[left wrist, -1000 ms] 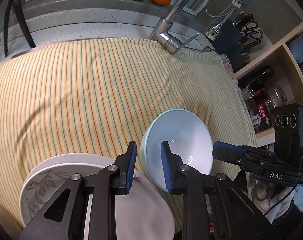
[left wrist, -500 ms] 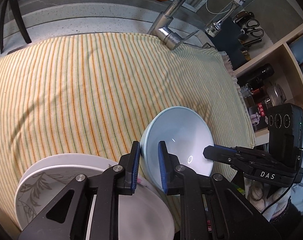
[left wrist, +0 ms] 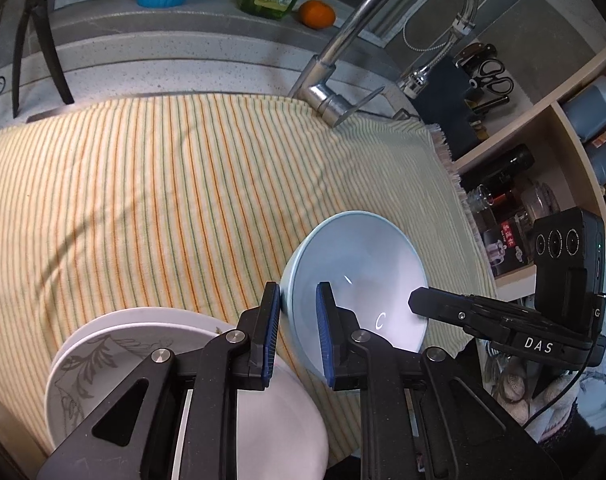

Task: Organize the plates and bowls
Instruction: 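Lift the white bowl and carry it over the steel bowl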

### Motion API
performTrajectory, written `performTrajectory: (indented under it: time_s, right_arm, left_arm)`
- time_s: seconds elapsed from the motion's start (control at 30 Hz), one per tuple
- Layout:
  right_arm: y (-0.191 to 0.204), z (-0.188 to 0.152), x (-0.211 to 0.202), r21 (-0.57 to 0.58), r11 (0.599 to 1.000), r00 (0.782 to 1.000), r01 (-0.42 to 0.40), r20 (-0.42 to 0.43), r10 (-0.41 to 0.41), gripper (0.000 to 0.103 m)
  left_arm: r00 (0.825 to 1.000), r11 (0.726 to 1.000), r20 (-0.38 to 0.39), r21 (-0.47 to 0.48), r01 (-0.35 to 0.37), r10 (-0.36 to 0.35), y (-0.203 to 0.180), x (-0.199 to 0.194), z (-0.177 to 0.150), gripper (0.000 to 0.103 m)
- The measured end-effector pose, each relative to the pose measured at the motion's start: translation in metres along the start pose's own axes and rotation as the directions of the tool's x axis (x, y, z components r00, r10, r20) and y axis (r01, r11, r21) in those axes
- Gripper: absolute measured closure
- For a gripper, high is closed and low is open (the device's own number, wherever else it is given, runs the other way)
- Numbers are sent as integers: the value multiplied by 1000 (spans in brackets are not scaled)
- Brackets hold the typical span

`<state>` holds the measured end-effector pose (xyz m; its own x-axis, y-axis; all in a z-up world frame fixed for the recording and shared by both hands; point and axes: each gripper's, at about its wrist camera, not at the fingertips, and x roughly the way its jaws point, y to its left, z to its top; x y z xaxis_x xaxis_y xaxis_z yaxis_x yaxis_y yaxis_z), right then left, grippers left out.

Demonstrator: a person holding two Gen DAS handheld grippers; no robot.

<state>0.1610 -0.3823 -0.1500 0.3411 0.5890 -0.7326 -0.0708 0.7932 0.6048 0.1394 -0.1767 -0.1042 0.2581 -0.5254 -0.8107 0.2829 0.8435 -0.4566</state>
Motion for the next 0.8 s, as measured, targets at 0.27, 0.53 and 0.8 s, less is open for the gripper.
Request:
performTrajectory:
  time_s: [0.27, 0.53, 0.8]
  right_arm:
    - [39, 5, -9, -71, 997, 999, -30, 27, 32, 85]
    - [86, 6, 1, -157, 985, 997, -69, 14, 72, 86]
    - [139, 1, 27, -244, 962, 993, -121, -41, 114, 85]
  left_arm:
    - [997, 999, 78, -37, -7, 10, 10, -37, -7, 87]
    - [987, 995, 158, -96, -26, 41, 32, -79, -22, 87]
    - [969, 983, 226, -177, -56, 96, 66, -123, -42, 87]
